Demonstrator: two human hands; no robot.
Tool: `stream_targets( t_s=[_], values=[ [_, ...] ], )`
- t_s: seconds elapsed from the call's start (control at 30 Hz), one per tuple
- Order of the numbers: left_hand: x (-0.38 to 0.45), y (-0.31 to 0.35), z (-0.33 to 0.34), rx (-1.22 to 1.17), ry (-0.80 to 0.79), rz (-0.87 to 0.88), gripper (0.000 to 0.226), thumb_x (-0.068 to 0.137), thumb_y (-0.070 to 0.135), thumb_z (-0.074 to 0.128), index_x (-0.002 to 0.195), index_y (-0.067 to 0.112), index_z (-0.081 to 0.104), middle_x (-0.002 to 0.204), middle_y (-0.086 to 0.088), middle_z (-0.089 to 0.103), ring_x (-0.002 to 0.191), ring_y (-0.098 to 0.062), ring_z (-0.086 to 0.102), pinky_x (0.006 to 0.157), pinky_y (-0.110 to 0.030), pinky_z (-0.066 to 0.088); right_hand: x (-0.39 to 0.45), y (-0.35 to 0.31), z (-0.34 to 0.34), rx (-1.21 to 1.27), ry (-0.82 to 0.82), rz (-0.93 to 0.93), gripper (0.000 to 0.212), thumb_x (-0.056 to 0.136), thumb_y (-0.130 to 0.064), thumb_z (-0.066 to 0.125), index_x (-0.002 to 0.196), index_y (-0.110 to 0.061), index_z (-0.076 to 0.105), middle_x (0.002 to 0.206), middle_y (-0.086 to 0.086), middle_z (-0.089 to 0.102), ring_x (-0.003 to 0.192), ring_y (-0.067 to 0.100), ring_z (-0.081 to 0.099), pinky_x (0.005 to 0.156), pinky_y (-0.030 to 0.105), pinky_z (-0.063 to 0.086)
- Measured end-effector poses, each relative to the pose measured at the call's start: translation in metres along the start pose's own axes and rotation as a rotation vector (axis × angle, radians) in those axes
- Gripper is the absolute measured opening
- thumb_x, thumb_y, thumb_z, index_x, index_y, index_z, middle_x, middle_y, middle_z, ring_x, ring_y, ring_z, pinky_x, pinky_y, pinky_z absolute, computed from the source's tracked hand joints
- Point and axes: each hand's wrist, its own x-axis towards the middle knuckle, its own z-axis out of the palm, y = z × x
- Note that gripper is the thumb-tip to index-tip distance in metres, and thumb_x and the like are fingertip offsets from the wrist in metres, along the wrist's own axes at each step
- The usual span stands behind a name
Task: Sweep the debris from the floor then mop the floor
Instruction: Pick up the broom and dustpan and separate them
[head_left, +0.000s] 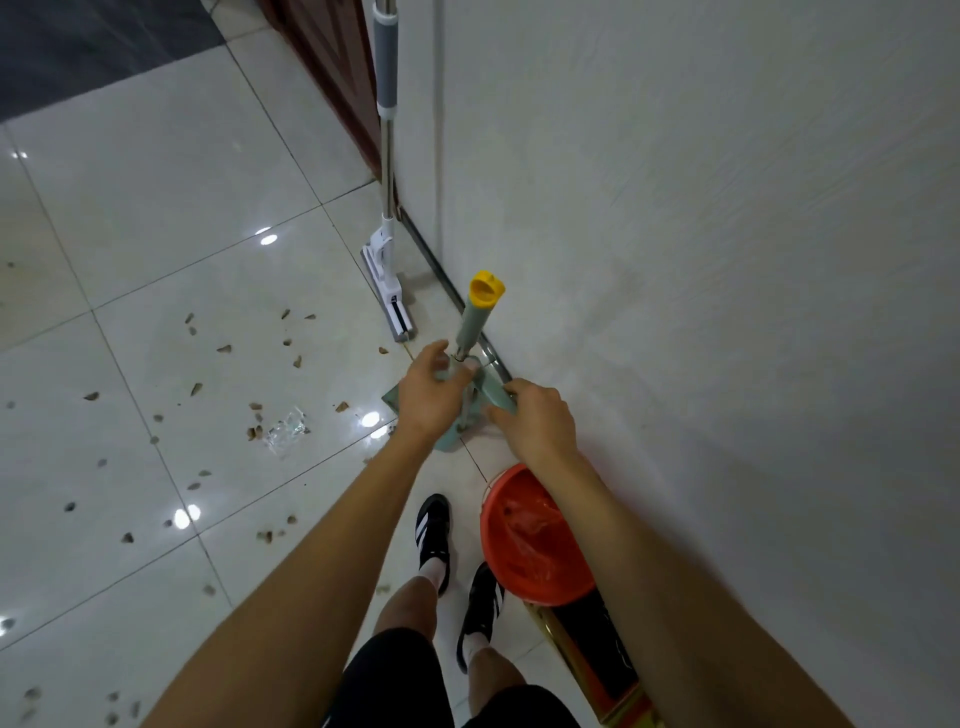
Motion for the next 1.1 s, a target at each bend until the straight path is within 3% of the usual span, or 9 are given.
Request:
stream_targets(
  t_s=[0.1,0.27,0.43,0.53,0.6,0.7,0.9,1.0,1.1],
  values=[
    [-0.011,-0.013,0.012,-0.114,-0.029,-0.067,0.04,0.092,0.034,0.066,0.131,0.032,0.055,0.095,0.019,0.064,0.097,-0.011,0.064,0.076,-0.019,0.048,-0.01,0.001,0.007,0.039,0.015,0.025,0.022,0.086,-0.044,0.07,0.094,-0.023,0.068,0.077,-0.01,0.062,0.057,0.0,0.045,0.045,0.014,0.026],
    [-0.015,-0.018,0.018,-0.165,-0.066,-0.125,0.052,0.094,0.026,0.064,0.143,0.028,0.048,0.107,0.006,0.065,0.102,-0.017,0.064,0.093,-0.043,0.055,-0.021,0.009,0.002,0.117,-0.049,-0.008,0.024,0.09,-0.037,0.064,0.107,-0.021,0.07,0.09,-0.003,0.071,0.073,0.013,0.058,0.057,0.024,0.042],
    [-0.023,-0.026,0.02,-0.221,-0.104,-0.144,0.06,0.094,0.022,0.061,0.148,0.036,0.039,0.118,-0.003,0.067,0.105,-0.022,0.066,0.087,-0.045,0.058,-0.031,0.011,-0.002,0.171,-0.154,-0.047,0.034,0.094,-0.022,0.056,0.126,-0.029,0.063,0.092,-0.006,0.068,0.075,0.008,0.059,0.055,0.008,0.037],
    [-0.028,-0.028,0.027,-0.36,-0.134,-0.186,0.074,0.092,0.018,0.065,0.152,0.037,0.025,0.123,-0.006,0.064,0.102,-0.023,0.067,0.068,-0.037,0.062,-0.037,0.008,-0.004,0.206,-0.263,-0.057,0.039,0.096,-0.02,0.049,0.132,-0.029,0.058,0.1,0.001,0.07,0.089,0.02,0.067,0.072,0.03,0.058],
    [-0.03,-0.029,0.03,-0.378,-0.114,-0.173,0.08,0.091,0.015,0.069,0.152,0.033,0.021,0.126,-0.009,0.061,0.106,-0.026,0.065,0.075,-0.045,0.062,-0.039,0.006,-0.007,0.225,-0.317,-0.076,0.041,0.094,-0.018,0.046,0.131,-0.026,0.059,0.108,0.01,0.071,0.096,0.027,0.068,0.086,0.045,0.058],
    [-0.027,-0.034,0.031,-0.358,-0.049,-0.123,0.077,0.089,0.004,0.067,0.15,0.026,0.025,0.126,-0.014,0.058,0.108,-0.027,0.062,0.089,-0.045,0.057,-0.039,0.005,-0.013,0.253,-0.285,-0.083,0.04,0.094,-0.007,0.047,0.127,-0.022,0.066,0.118,0.005,0.071,0.1,0.014,0.064,0.091,0.024,0.054],
    [-0.026,-0.042,0.026,-0.428,-0.043,-0.139,0.071,0.09,-0.003,0.063,0.147,0.027,0.033,0.114,-0.011,0.058,0.08,-0.012,0.063,0.055,-0.014,0.053,-0.026,0.003,-0.029,0.203,-0.049,0.007,0.033,0.099,-0.013,0.047,0.125,-0.022,0.066,0.124,0.0,0.068,0.111,0.016,0.064,0.092,0.023,0.047],
    [-0.03,-0.051,0.022,-0.401,0.007,-0.129,0.06,0.093,0.007,0.063,0.142,0.03,0.037,0.089,0.013,0.064,0.067,0.001,0.066,0.052,-0.014,0.051,-0.028,-0.004,-0.036,0.239,-0.042,-0.048,0.035,0.099,-0.015,0.05,0.129,-0.024,0.063,0.126,-0.004,0.066,0.107,0.009,0.062,0.093,0.023,0.048],
    [-0.035,-0.056,0.019,-0.344,0.036,-0.107,0.056,0.095,0.016,0.061,0.141,0.034,0.035,0.099,0.012,0.064,0.087,-0.013,0.068,0.063,-0.032,0.06,-0.032,-0.015,-0.037,0.298,-0.077,-0.104,0.037,0.097,-0.019,0.056,0.133,-0.027,0.059,0.125,-0.008,0.064,0.098,0.001,0.06,0.083,0.017,0.049]
  ],
)
